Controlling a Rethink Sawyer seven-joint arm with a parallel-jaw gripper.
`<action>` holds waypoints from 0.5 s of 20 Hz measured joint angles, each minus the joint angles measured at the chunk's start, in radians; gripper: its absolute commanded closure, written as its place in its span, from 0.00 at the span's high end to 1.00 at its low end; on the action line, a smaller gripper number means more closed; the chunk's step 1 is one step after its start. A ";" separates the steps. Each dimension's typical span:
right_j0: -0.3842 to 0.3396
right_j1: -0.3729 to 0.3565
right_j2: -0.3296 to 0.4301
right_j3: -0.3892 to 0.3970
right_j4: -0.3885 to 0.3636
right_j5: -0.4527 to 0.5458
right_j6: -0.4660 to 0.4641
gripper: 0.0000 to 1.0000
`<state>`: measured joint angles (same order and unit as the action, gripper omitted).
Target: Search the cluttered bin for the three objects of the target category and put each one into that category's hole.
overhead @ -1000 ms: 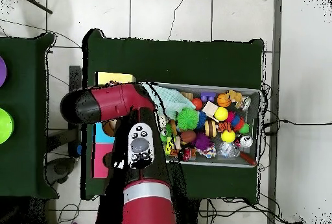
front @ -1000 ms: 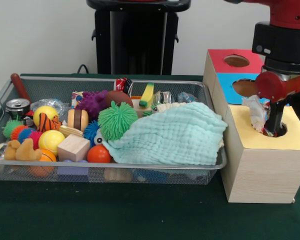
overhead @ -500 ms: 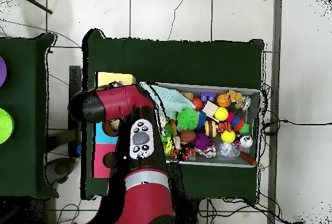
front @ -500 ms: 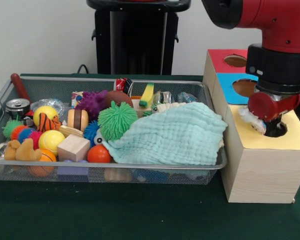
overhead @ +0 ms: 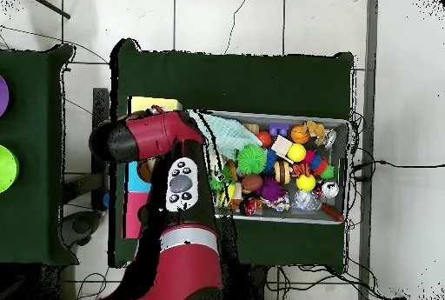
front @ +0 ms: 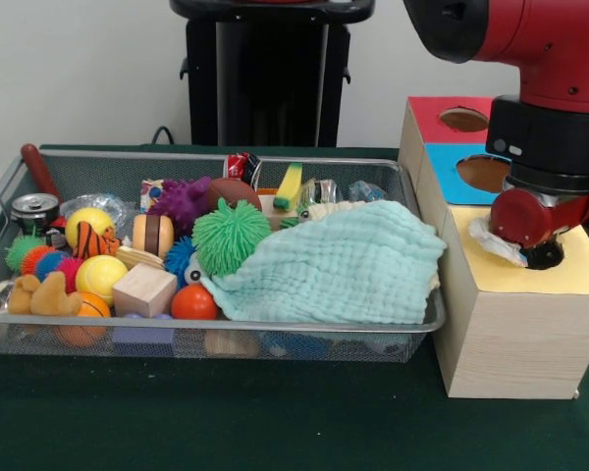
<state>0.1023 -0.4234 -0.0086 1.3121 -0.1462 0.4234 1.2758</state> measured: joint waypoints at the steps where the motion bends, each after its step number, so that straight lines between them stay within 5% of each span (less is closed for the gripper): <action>1: 0.002 0.000 -0.002 0.000 0.000 -0.004 0.000 0.00; 10: 0.004 0.000 -0.010 0.002 0.000 -0.019 0.000 0.00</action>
<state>0.1062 -0.4238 -0.0183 1.3146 -0.1462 0.4040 1.2758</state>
